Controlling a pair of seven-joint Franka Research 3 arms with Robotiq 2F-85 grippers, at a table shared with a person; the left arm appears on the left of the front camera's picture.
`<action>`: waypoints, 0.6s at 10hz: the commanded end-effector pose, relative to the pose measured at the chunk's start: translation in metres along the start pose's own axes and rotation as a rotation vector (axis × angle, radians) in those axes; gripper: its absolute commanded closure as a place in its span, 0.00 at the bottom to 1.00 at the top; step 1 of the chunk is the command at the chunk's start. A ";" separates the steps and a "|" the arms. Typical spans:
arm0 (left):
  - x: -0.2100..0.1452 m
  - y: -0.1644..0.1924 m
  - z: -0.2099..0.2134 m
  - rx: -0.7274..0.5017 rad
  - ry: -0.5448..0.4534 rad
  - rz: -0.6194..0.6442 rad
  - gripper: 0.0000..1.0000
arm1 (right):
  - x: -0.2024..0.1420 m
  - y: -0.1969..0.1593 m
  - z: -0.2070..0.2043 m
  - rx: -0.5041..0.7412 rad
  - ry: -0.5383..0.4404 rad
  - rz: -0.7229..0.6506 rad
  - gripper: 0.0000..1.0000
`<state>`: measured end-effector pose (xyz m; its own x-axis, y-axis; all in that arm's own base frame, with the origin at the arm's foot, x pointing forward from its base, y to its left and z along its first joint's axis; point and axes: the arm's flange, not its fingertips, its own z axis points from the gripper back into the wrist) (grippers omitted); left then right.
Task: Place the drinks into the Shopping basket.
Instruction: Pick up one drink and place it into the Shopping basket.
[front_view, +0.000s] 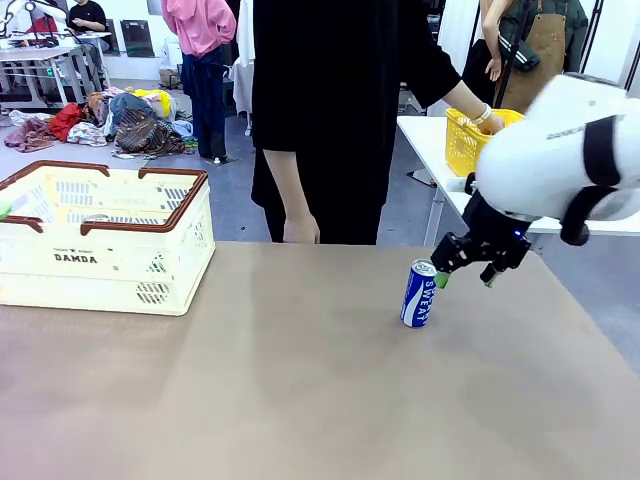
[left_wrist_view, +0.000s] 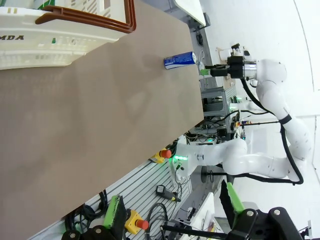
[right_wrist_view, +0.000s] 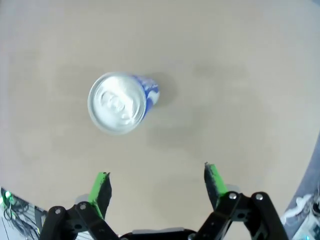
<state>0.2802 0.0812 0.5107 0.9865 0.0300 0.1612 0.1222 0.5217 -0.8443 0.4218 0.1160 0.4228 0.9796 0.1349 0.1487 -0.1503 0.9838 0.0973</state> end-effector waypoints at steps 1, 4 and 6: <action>-0.002 -0.003 0.001 -0.008 -0.003 0.013 0.00 | 0.041 0.015 0.002 -0.065 0.072 -0.076 0.00; -0.002 -0.003 0.001 -0.008 -0.003 0.013 0.00 | 0.066 0.028 -0.005 -0.077 0.072 -0.092 0.00; -0.002 -0.003 0.001 -0.008 -0.003 0.013 0.00 | 0.075 0.036 -0.019 -0.057 0.078 -0.095 0.00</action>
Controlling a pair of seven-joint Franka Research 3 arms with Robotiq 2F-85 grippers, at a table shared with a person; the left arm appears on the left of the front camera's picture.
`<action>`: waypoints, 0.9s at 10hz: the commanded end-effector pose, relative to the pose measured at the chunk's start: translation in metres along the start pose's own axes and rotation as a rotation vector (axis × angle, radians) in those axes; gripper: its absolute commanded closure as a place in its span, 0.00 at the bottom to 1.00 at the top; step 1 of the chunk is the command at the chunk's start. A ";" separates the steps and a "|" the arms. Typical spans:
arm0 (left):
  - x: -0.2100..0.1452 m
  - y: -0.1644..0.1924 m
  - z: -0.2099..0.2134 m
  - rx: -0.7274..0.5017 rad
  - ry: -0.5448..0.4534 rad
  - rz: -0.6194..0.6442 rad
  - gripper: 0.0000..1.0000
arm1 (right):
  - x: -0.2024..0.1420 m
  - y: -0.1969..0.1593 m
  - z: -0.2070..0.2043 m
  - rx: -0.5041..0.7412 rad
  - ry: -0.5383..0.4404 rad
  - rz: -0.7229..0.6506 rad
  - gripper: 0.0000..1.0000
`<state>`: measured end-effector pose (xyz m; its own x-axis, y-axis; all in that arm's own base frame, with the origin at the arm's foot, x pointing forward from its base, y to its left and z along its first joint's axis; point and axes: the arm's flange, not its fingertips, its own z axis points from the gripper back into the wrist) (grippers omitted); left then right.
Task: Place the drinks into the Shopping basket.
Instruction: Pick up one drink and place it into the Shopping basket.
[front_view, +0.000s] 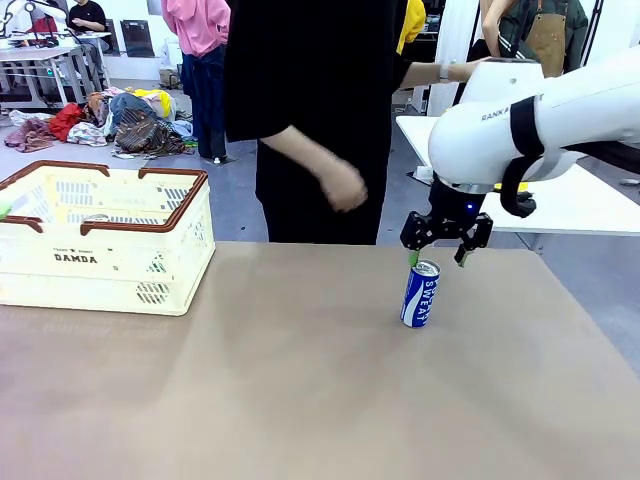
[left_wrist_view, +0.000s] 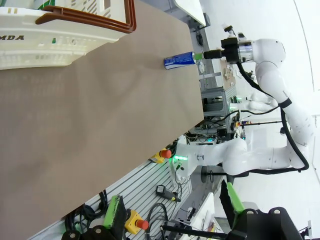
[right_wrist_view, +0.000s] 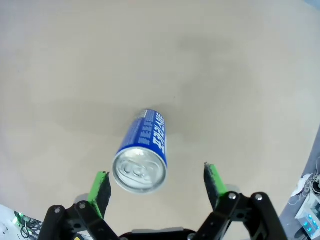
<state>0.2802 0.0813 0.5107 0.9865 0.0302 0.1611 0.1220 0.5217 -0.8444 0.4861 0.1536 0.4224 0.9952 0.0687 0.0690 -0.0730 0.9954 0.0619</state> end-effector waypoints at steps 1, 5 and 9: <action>-0.002 -0.003 0.001 -0.008 -0.002 0.013 0.00 | 0.009 0.013 -0.013 -0.021 0.010 -0.026 0.00; -0.002 -0.003 0.001 -0.008 -0.002 0.013 0.00 | -0.003 -0.002 -0.008 0.003 0.005 -0.031 0.00; -0.002 -0.003 0.001 -0.008 -0.002 0.013 0.00 | -0.091 -0.115 0.130 0.304 -0.024 -0.135 0.00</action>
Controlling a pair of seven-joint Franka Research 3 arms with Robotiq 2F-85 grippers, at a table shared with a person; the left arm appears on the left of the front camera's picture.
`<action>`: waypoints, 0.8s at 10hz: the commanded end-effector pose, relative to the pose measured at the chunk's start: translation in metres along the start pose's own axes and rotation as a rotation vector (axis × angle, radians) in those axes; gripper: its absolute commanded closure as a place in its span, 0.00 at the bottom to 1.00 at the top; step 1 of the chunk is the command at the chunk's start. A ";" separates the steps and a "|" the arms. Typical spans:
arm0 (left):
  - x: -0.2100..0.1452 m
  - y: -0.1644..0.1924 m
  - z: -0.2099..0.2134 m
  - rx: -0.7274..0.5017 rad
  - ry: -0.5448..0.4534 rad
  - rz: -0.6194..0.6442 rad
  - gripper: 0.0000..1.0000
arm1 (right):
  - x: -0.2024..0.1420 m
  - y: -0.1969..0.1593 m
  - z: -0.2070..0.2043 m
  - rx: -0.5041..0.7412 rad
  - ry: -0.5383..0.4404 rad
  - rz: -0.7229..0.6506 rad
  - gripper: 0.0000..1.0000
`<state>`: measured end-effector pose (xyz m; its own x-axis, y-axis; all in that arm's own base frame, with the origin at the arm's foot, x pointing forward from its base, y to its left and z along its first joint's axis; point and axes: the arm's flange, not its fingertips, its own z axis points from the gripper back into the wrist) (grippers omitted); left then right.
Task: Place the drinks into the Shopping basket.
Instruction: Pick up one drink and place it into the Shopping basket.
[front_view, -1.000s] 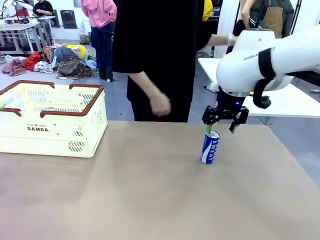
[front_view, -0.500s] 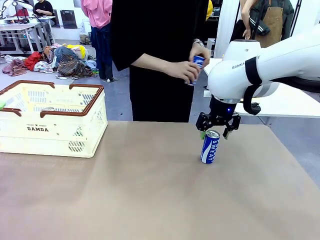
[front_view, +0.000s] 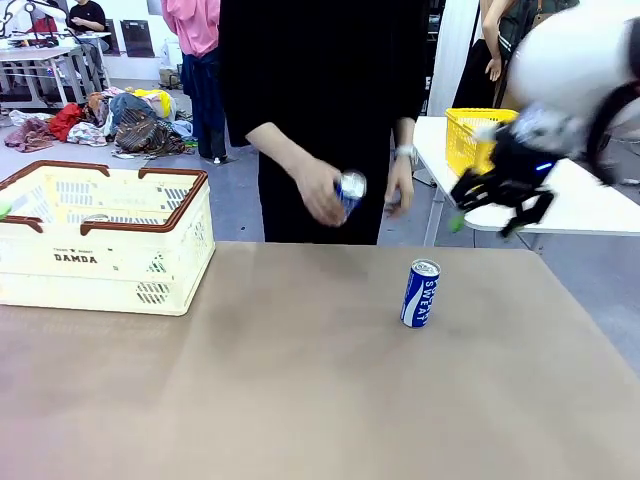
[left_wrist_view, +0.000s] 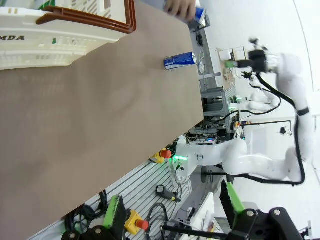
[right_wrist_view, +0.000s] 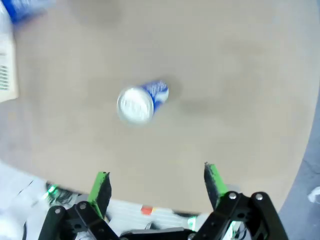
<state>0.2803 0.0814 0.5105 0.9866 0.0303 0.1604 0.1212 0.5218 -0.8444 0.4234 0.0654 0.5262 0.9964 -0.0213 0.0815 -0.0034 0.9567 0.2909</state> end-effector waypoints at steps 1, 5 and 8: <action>-0.002 -0.003 0.001 -0.009 -0.003 0.012 0.00 | -0.049 -0.070 0.047 0.137 0.041 -0.108 0.00; -0.002 -0.003 0.001 -0.009 -0.003 0.012 0.00 | -0.133 -0.159 0.064 0.321 0.061 -0.204 0.00; -0.002 -0.003 0.001 -0.009 -0.003 0.012 0.00 | -0.168 -0.192 0.057 0.397 0.020 -0.234 0.00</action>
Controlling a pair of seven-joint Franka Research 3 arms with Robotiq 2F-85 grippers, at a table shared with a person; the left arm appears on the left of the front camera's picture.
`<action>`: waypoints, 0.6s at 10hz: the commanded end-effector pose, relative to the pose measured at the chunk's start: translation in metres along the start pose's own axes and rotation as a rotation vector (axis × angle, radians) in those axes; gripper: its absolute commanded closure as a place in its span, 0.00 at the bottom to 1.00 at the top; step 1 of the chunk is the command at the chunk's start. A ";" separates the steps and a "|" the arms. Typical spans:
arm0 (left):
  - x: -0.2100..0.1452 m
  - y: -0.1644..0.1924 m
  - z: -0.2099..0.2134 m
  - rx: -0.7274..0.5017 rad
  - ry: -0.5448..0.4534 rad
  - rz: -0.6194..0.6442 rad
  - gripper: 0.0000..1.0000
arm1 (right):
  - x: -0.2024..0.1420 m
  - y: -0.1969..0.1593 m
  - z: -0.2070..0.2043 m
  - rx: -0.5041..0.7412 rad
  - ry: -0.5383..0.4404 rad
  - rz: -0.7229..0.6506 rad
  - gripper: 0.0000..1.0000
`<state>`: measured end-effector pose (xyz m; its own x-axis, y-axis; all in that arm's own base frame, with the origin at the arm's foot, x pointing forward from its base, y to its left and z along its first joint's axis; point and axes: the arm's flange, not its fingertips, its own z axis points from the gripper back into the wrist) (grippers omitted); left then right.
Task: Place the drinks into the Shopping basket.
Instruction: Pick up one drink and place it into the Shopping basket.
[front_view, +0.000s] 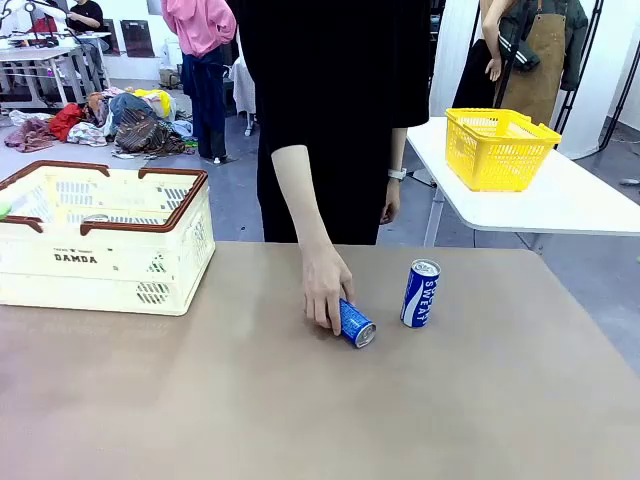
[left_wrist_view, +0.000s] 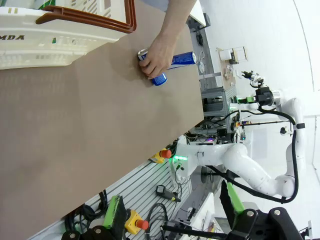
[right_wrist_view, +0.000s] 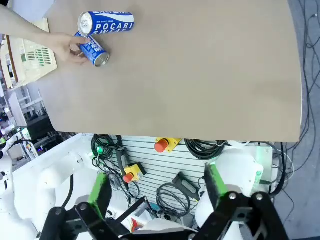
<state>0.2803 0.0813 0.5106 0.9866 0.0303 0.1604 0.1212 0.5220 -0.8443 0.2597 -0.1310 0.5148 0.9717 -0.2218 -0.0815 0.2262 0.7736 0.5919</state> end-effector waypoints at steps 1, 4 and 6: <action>-0.002 -0.003 0.001 -0.009 -0.003 0.012 0.00 | -0.010 -0.011 -0.002 0.077 -0.033 0.016 0.00; -0.002 -0.003 0.001 -0.009 -0.003 0.012 0.00 | 0.011 0.005 -0.015 0.047 -0.024 0.040 0.00; -0.002 -0.003 0.001 -0.009 -0.003 0.012 0.00 | 0.051 0.047 -0.046 -0.046 0.048 0.092 0.00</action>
<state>0.2801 0.0813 0.5107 0.9865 0.0303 0.1609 0.1217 0.5220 -0.8442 0.2880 -0.0960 0.5026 0.9828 -0.1692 -0.0744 0.1802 0.7876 0.5893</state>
